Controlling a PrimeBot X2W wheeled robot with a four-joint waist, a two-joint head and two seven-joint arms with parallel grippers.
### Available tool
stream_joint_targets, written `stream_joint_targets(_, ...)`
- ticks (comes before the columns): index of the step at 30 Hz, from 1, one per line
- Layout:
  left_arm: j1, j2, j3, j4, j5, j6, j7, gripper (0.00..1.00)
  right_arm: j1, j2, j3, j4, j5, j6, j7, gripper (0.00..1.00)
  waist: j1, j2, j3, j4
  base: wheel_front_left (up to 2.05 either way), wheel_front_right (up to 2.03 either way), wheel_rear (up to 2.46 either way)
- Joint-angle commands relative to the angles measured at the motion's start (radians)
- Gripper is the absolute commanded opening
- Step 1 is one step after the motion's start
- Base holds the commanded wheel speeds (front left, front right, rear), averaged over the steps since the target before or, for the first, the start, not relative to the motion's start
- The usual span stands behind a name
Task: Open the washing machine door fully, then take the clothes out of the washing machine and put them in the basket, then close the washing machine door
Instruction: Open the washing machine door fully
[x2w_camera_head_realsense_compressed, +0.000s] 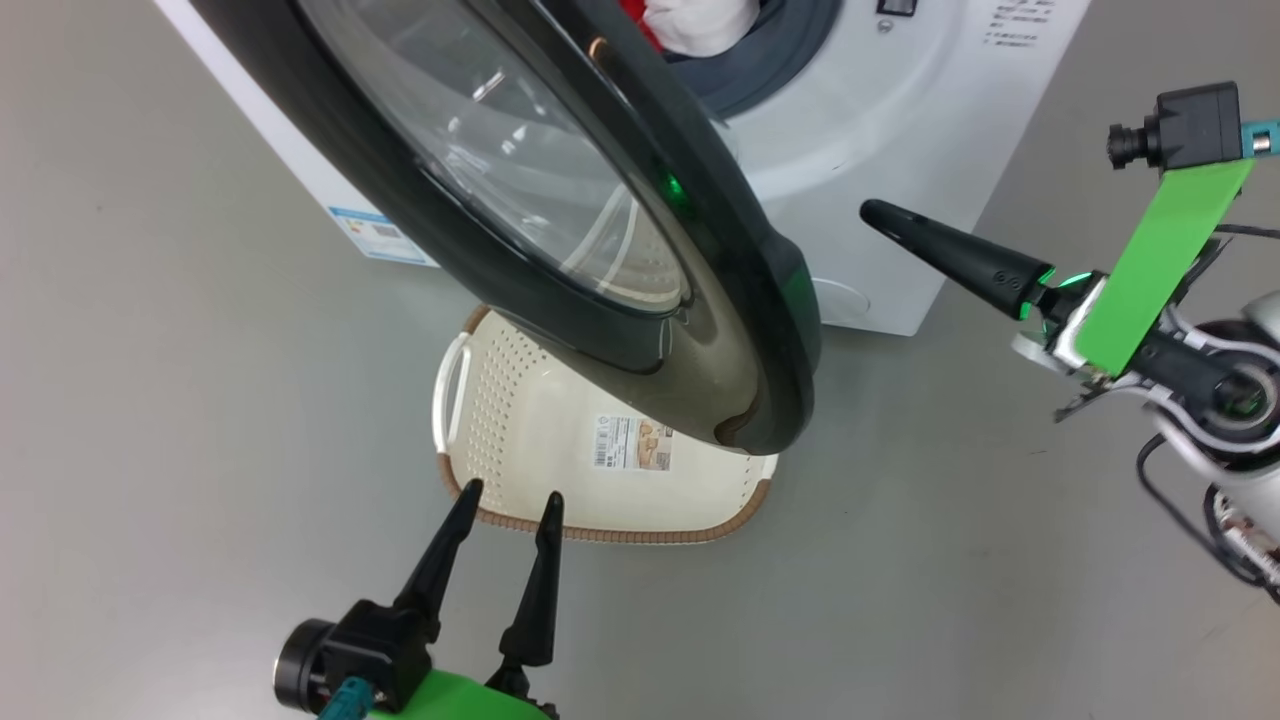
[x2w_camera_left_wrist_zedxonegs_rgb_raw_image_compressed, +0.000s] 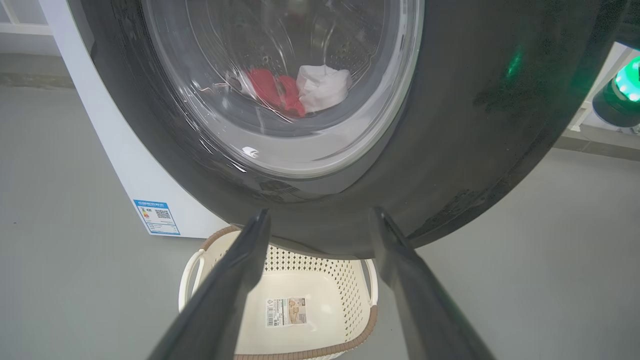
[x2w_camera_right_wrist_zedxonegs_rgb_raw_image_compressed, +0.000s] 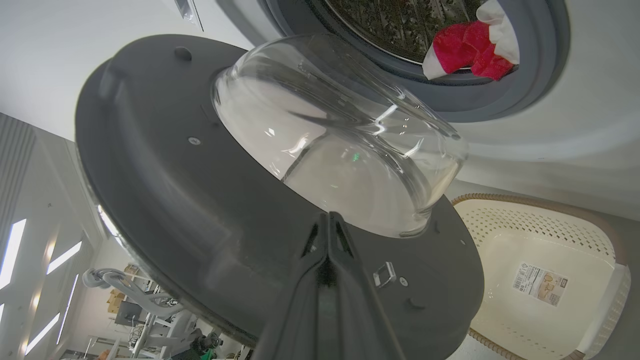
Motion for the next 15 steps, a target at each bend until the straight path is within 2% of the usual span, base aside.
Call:
stream_joint_targets(1,-0.023,0.011,0.023,-0.028,-0.01,0.01,-0.012,1.0,-0.011,0.004,-0.031,0.008,0.034,0.007,0.071,0.0,0.0,0.0,0.012,0.012,0.0,0.0,0.0)
stream_joint_targets(7,-0.027,0.011,0.008,-0.027,-0.018,0.015,-0.012,1.0,-0.017,0.047,-0.094,0.066,0.077,0.007,0.245,0.0,0.0,0.0,0.019,0.03,0.0,0.0,0.0)
stream_joint_targets(15,-0.024,0.011,-0.001,-0.029,-0.027,0.021,-0.012,1.0,0.009,0.09,-0.139,0.089,0.055,0.007,0.364,0.0,0.0,0.0,0.015,0.047,0.0,0.0,0.0)
